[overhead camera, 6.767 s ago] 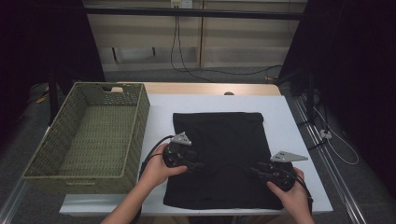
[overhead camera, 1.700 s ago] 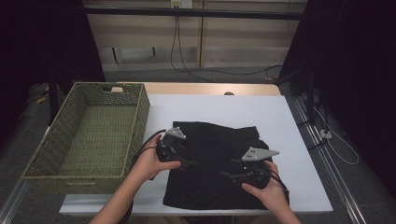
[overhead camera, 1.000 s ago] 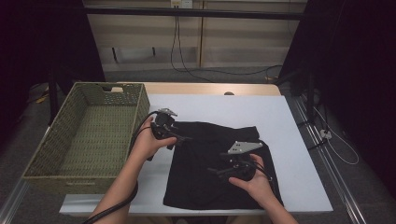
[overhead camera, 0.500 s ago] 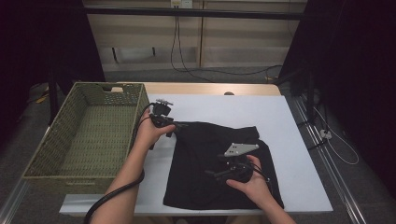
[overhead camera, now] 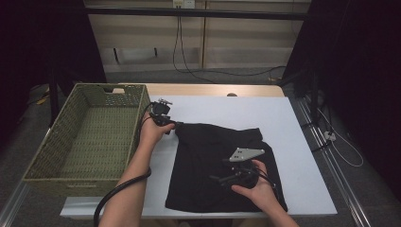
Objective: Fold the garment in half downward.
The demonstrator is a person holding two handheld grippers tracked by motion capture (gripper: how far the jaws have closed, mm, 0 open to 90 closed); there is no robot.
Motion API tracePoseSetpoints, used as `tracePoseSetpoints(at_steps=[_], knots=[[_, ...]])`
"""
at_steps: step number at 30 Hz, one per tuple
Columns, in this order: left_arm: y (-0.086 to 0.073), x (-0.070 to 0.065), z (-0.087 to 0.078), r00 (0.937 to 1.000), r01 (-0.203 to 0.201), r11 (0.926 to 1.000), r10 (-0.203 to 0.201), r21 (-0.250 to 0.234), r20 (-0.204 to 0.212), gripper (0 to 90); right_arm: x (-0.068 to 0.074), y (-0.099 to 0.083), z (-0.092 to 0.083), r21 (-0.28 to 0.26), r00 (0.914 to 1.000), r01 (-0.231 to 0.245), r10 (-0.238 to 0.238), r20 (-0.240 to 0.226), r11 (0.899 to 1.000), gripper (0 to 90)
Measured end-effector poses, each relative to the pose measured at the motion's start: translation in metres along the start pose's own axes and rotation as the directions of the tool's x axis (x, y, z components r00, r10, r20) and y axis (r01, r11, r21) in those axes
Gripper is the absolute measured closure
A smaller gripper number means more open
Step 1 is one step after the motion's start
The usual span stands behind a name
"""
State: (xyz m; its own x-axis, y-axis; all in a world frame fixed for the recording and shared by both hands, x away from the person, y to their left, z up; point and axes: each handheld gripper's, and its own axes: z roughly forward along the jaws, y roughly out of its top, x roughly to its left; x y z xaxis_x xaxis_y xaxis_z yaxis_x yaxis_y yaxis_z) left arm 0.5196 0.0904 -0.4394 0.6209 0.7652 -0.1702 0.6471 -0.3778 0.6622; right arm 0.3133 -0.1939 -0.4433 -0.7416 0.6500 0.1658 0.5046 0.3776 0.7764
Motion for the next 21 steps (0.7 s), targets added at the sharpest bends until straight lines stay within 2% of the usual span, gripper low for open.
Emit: tracePoseSetpoints(at_steps=[2,4,5,8,9,10,11,12,13,15,17,18,21], knots=[[-0.001,0.001,0.002,1.0000,-0.001,1.0000,0.001,0.002,0.002,35.3,0.000,0.000,0.000,0.000,1.0000,-0.001,0.001,-0.001,1.000,19.1],[-0.002,0.001,0.005,0.9998,-0.016,0.9999,0.016,0.001,-0.016,39.1,0.000,0.000,0.000,0.000,1.0000,0.001,-0.001,0.001,1.000,19.1],[-0.002,0.001,0.009,0.9999,-0.013,0.9999,0.013,-0.002,-0.003,40.6,0.001,0.000,0.000,0.002,1.0000,0.001,-0.001,-0.002,1.000,19.1],[-0.004,-0.001,0.015,0.9996,-0.030,0.9995,0.030,0.011,0.000,43.6,0.003,0.000,0.001,0.004,1.0000,0.007,-0.007,-0.002,1.000,19.2],[-0.004,-0.003,0.016,0.9997,-0.024,0.9997,0.024,0.001,-0.005,44.5,0.003,0.000,0.001,0.004,1.0000,0.009,-0.009,-0.001,1.000,19.1],[-0.004,-0.005,0.017,0.9991,-0.041,0.9992,0.041,0.005,-0.011,46.4,0.003,0.000,0.001,0.004,1.0000,0.009,-0.009,-0.002,1.000,19.1],[-0.004,-0.005,0.017,0.9991,-0.041,0.9992,0.041,0.005,-0.011,48.6,0.003,0.000,0.001,0.003,1.0000,0.010,-0.010,-0.001,1.000,19.1],[-0.003,-0.007,0.017,0.9967,-0.077,0.9968,0.077,0.021,-0.024,48.6,0.003,0.000,0.001,0.003,1.0000,0.010,-0.010,-0.001,1.000,19.1],[-0.002,-0.010,0.017,0.9960,-0.086,0.9958,0.086,0.031,-0.021,51.9,0.003,0.000,0.001,0.003,0.9999,0.012,-0.012,-0.002,1.000,19.1],[0.000,-0.015,0.016,0.9973,-0.072,0.9957,0.073,0.058,-0.014,61.6,0.004,0.000,0.002,0.004,0.9999,0.014,-0.014,-0.001,1.000,19.1],[0.002,-0.020,0.016,0.9960,-0.089,0.9926,0.090,0.083,-0.006,71.4,0.005,0.001,0.003,0.003,0.9998,0.018,-0.018,-0.003,1.000,19.1],[0.002,-0.022,0.017,0.9967,-0.081,0.9930,0.080,0.086,0.011,83.2,0.008,0.002,0.004,0.002,0.9997,0.023,-0.023,-0.004,1.000,19.1],[0.005,-0.026,0.017,0.9968,-0.077,0.9908,0.079,0.111,-0.014,85.3,0.010,0.003,0.006,0.006,0.9995,0.031,-0.031,-0.004,0.999,19.0]])
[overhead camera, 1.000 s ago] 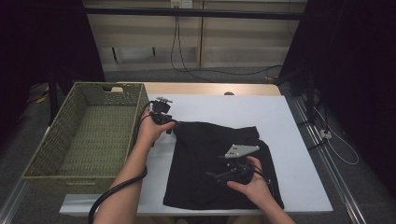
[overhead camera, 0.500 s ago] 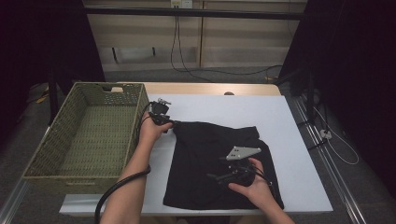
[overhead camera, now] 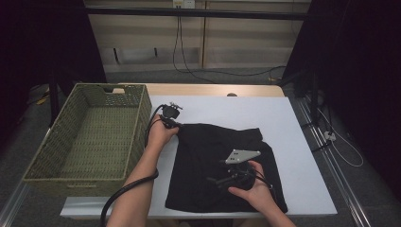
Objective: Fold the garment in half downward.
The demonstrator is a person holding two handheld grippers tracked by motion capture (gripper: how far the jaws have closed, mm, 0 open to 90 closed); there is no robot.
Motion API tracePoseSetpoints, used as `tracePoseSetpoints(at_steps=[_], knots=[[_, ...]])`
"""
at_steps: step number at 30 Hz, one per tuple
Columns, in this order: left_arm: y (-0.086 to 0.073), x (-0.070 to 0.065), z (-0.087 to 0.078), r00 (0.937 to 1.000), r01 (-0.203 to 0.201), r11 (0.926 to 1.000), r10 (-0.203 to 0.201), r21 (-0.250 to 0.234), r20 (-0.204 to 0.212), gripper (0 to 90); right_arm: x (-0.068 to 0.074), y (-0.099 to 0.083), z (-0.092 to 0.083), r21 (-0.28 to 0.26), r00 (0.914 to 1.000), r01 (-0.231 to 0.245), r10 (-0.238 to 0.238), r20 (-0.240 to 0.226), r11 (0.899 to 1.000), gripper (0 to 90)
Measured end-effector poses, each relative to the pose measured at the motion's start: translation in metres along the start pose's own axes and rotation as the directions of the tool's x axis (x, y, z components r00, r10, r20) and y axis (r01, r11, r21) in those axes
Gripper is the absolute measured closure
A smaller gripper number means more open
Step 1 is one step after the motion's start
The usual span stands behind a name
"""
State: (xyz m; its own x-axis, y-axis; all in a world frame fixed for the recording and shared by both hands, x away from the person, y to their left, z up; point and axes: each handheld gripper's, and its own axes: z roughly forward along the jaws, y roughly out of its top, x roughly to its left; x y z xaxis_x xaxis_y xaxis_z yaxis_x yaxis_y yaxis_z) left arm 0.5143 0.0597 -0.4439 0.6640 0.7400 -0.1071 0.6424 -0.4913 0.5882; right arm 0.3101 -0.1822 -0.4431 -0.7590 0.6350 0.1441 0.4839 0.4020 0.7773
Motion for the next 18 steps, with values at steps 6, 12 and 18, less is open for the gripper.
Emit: tracePoseSetpoints(at_steps=[6,12,18], knots=[[0.007,0.009,-0.014,0.9931,0.117,0.9930,-0.117,0.013,0.009,87.1,0.006,0.005,0.008,0.009,0.9998,0.013,-0.013,-0.013,1.000,18.5],[0.019,0.015,-0.030,0.9959,0.091,0.9958,-0.091,-0.012,0.004,87.3,0.008,0.009,0.012,0.010,0.9997,0.019,-0.019,-0.016,1.000,18.5],[0.028,0.019,-0.035,0.9966,0.039,0.9990,-0.041,-0.019,-0.071,87.3,0.016,0.018,0.019,0.001,0.9988,0.035,-0.035,-0.034,0.999,18.5]])
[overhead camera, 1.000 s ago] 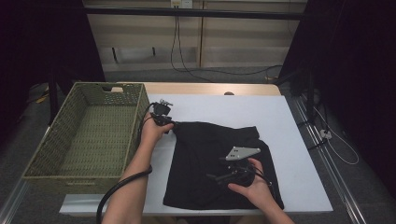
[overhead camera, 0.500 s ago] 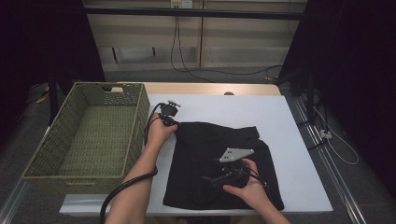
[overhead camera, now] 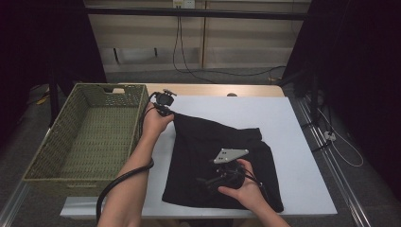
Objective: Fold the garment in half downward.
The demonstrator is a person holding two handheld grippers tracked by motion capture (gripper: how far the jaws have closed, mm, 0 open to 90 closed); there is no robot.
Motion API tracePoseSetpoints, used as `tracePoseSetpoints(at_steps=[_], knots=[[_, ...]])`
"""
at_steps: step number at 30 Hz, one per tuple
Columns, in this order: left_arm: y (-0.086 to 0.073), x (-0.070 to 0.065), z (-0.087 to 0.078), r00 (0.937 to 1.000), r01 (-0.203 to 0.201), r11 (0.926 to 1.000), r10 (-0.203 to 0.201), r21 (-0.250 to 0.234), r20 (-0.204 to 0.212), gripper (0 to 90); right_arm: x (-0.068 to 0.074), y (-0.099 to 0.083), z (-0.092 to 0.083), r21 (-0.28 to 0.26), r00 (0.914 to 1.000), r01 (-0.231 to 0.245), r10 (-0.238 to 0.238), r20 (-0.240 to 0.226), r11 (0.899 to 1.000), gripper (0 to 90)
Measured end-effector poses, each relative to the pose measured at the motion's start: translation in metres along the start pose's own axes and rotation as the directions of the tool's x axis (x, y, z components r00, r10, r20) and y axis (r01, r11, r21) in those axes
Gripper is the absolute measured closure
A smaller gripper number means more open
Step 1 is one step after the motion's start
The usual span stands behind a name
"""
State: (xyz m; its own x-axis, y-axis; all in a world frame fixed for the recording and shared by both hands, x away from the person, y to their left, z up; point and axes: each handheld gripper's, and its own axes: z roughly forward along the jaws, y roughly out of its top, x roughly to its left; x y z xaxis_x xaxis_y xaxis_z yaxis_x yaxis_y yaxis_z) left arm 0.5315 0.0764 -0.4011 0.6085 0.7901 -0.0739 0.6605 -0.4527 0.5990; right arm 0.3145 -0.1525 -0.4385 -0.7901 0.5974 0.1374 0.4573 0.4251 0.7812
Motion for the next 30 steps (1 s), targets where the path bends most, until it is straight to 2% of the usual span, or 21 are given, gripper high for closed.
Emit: tracePoseSetpoints(at_steps=[9,10,11,16,19,22,25,26,27,28,30], knots=[[0.006,0.012,-0.007,0.9985,0.008,1.0000,-0.008,-0.004,-0.054,87.3,0.011,0.005,0.009,0.011,0.9995,0.017,-0.017,-0.028,1.000,20.8],[0.007,0.012,-0.008,0.9986,0.008,1.0000,-0.008,0.000,-0.052,87.2,0.014,0.005,0.011,0.006,0.9988,0.020,-0.019,-0.045,1.000,24.7],[0.007,0.012,-0.008,0.9986,0.008,1.0000,-0.008,0.000,-0.052,87.2,0.014,0.005,0.011,0.006,0.9988,0.020,-0.019,-0.045,1.000,24.7],[0.011,0.015,-0.012,0.9963,0.009,1.0000,-0.009,-0.001,-0.085,87.2,0.027,0.009,0.019,0.010,0.9916,0.056,-0.054,-0.117,0.998,42.8],[0.011,0.018,-0.015,0.9956,0.025,0.9997,-0.025,-0.003,-0.090,87.2,0.035,0.008,0.026,0.038,0.9861,0.074,-0.067,-0.152,0.997,44.6],[0.010,0.020,-0.016,0.9956,0.028,0.9996,-0.028,0.001,-0.089,87.2,0.039,0.005,0.036,0.077,0.9845,0.105,-0.092,-0.149,0.992,38.3],[0.010,0.020,-0.016,0.9961,0.034,0.9994,-0.035,-0.007,-0.081,87.2,0.044,0.005,0.040,0.078,0.9847,0.129,-0.118,-0.128,0.989,34.3],[0.010,0.020,-0.016,0.9964,0.039,0.9992,-0.039,-0.005,-0.076,87.1,0.047,0.006,0.044,0.078,0.9816,0.171,-0.163,-0.099,0.982,33.3],[0.010,0.020,-0.016,0.9964,0.039,0.9992,-0.039,-0.005,-0.076,87.2,0.048,0.005,0.045,0.075,0.9790,0.190,-0.183,-0.090,0.979,33.4],[0.010,0.020,-0.017,0.9970,0.045,0.9989,-0.045,-0.011,-0.063,87.1,0.050,0.005,0.046,0.078,0.9721,0.229,-0.224,-0.070,0.970,33.2],[0.010,0.020,-0.018,0.9970,0.048,0.9988,-0.049,-0.012,-0.059,87.0,0.052,0.004,0.047,0.072,0.9704,0.238,-0.234,-0.060,0.969,33.8]])
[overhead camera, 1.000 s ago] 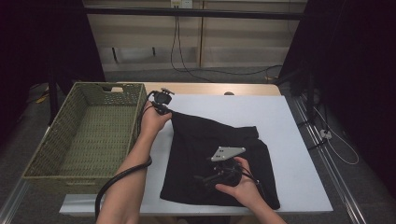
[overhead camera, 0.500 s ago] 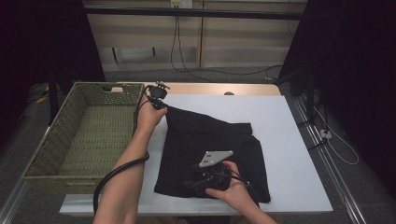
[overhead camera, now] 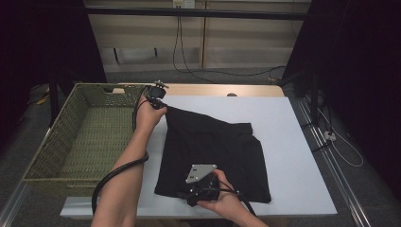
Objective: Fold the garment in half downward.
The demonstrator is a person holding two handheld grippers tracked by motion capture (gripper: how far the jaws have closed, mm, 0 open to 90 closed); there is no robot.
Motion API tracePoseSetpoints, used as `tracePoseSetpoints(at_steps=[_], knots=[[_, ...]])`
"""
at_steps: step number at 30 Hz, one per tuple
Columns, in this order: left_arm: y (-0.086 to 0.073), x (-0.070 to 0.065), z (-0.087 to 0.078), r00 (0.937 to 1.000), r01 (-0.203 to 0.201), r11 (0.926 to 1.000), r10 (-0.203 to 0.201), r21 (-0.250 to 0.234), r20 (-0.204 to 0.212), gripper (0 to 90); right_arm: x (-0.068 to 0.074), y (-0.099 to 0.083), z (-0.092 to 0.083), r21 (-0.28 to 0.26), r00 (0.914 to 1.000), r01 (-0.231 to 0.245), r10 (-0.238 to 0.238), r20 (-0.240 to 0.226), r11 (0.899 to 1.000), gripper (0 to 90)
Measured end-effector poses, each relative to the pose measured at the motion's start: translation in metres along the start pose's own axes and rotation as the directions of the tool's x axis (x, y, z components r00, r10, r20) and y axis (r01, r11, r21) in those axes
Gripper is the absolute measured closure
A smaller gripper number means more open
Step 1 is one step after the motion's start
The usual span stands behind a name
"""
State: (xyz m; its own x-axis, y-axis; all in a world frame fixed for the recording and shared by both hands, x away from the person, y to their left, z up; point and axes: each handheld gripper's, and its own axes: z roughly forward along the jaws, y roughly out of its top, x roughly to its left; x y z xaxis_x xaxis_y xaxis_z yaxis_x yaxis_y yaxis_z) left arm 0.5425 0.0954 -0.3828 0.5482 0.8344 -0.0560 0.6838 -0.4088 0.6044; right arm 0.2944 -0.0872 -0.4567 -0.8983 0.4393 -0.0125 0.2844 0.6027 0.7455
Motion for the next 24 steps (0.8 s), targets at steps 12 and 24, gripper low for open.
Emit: tracePoseSetpoints(at_steps=[12,24], knots=[[0.003,0.000,-0.009,0.9989,0.008,1.0000,-0.008,-0.005,0.046,86.9,-0.001,-0.001,0.001,-0.022,0.9983,-0.038,0.039,0.043,0.999,63.4],[0.004,0.002,-0.010,0.9973,0.025,0.9997,-0.025,0.004,0.069,86.9,-0.007,0.004,0.003,-0.017,0.9945,-0.102,0.102,0.023,0.995,85.6]])
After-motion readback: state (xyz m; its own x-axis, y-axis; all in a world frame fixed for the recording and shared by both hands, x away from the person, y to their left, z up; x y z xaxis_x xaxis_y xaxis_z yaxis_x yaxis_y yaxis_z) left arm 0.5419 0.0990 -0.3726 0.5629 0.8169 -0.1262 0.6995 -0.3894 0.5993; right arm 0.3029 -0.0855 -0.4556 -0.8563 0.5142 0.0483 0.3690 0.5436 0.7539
